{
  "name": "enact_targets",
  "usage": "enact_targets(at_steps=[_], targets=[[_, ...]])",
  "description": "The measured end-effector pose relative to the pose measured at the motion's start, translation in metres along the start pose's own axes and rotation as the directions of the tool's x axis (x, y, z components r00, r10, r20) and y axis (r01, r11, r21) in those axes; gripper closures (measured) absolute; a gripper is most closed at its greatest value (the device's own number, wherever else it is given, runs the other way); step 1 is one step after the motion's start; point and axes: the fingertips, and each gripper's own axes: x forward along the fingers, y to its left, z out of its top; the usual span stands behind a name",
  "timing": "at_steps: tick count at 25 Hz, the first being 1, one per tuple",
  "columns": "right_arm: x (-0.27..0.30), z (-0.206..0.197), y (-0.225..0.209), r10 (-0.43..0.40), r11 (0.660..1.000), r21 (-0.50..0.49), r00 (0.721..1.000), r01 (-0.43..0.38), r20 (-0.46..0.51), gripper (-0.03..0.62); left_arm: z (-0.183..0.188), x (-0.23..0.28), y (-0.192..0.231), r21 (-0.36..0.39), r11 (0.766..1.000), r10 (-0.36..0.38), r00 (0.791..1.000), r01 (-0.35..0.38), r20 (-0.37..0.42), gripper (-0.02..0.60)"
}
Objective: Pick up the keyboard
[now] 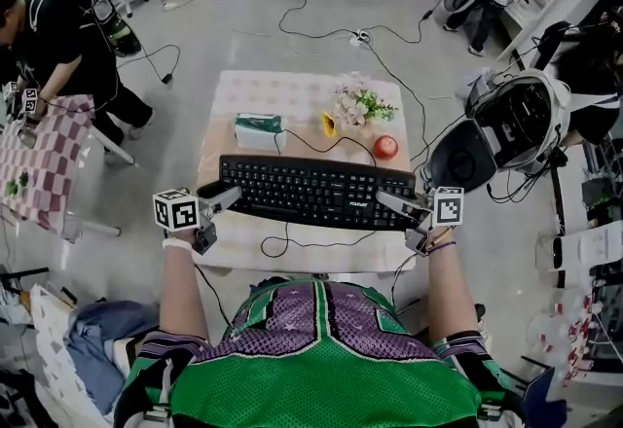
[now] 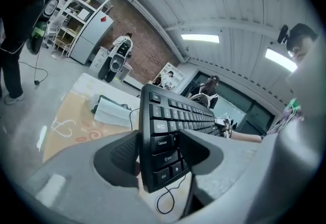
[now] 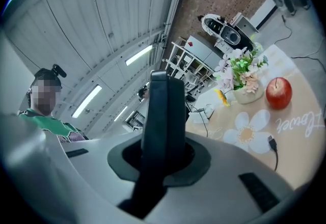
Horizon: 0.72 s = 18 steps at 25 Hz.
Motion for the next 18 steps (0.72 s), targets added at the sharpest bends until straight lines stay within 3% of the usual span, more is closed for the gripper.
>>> enact_targets(at_steps=[10,18], targets=[[0.006,0.026,0.028,0.045,0.998,-0.047,0.994,-0.041,0.103,0.526,0.071,-0.025,-0.027,0.127,0.992,-0.023,0.998,0.016,0.056,0.354],[-0.003,0.048,0.076,0.117,0.985,-0.141,0.982,-0.096,0.146,0.525,0.118,-0.060,-0.078,0.210,0.969,-0.159,0.977,0.127,0.142,0.387]])
